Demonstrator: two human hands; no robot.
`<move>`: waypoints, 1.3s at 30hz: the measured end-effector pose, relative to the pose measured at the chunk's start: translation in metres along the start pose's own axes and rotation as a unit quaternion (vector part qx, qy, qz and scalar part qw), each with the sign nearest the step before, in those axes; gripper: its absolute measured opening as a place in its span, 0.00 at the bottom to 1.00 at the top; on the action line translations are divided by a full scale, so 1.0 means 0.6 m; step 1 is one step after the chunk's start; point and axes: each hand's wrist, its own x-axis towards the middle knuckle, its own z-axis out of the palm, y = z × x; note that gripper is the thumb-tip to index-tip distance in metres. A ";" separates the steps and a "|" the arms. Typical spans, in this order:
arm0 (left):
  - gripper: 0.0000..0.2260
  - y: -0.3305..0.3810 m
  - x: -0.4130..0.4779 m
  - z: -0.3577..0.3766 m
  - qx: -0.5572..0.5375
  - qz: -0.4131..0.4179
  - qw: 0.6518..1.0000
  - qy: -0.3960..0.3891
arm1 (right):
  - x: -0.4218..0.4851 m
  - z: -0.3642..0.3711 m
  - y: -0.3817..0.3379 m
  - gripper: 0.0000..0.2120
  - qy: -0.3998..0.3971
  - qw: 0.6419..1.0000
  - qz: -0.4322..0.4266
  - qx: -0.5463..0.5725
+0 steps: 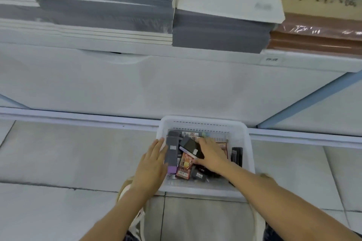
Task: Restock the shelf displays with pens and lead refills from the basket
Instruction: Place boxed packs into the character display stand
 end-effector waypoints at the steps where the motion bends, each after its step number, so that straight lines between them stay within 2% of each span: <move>1: 0.25 0.001 -0.001 0.000 -0.013 0.001 1.000 0.012 | 0.003 0.000 0.002 0.33 -0.009 1.000 -0.007 0.003; 6: 0.21 0.009 0.009 -0.004 -0.077 0.001 0.993 0.088 | 0.002 -0.004 0.013 0.13 -0.011 0.999 -0.032 0.029; 9: 0.15 0.013 0.013 -0.004 -0.078 -0.002 0.990 0.116 | -0.001 -0.008 0.013 0.09 -0.017 0.996 -0.025 0.079; 12: 0.09 0.021 0.015 -0.006 -0.118 0.002 0.984 0.133 | -0.011 -0.025 0.005 0.07 -0.019 0.976 0.004 0.216; 14: 0.10 0.035 0.018 -0.013 -0.248 -0.036 0.962 0.112 | -0.020 -0.044 -0.006 0.05 -0.012 0.940 -0.003 0.342; 15: 0.12 0.045 0.022 -0.020 -0.363 -0.079 0.926 0.070 | -0.023 -0.052 -0.014 0.04 -0.012 0.925 -0.012 0.380; 17: 0.15 0.066 0.032 -0.031 -0.596 -0.153 0.788 -0.011 | -0.031 -0.063 -0.035 0.05 -0.036 0.912 -0.035 0.407; 18: 0.15 0.075 0.036 -0.032 -0.670 -0.180 0.720 -0.019 | -0.035 -0.064 -0.048 0.05 -0.054 0.910 -0.050 0.407; 19: 0.15 0.081 0.038 -0.035 -0.717 -0.198 0.668 -0.010 | -0.038 -0.061 -0.058 0.06 -0.066 0.909 -0.065 0.406; 20: 0.14 0.086 0.040 -0.038 -0.748 -0.211 0.629 0.007 | -0.041 -0.057 -0.068 0.06 -0.069 0.907 -0.073 0.409; 21: 0.13 0.088 0.039 -0.042 -0.764 -0.219 0.606 0.024 | -0.043 -0.053 -0.073 0.06 -0.062 0.904 -0.076 0.417; 24: 0.14 0.085 0.039 -0.049 -0.759 -0.229 0.606 0.067 | -0.046 -0.055 -0.070 0.12 -0.024 0.898 -0.076 0.432; 27: 0.16 0.076 0.043 -0.051 -0.741 -0.257 0.614 0.090 | -0.046 -0.054 -0.054 0.11 -0.081 0.896 -0.063 0.432; 29: 0.16 0.070 0.042 -0.052 -0.726 -0.254 0.635 0.071 | -0.045 -0.052 -0.050 0.08 -0.125 0.898 -0.068 0.417; 32: 0.12 0.056 0.039 -0.054 -0.692 -0.229 0.680 0.076 | -0.039 -0.051 -0.051 0.10 -0.137 0.896 -0.056 0.418; 36: 0.13 0.002 0.035 -0.057 -0.634 -0.275 0.713 0.119 | -0.006 -0.036 -0.054 0.20 -0.050 0.926 0.007 0.375; 39: 0.16 -0.035 0.025 -0.058 -0.634 -0.290 0.707 0.118 | 0.023 -0.010 -0.078 0.22 -0.021 0.951 0.024 0.308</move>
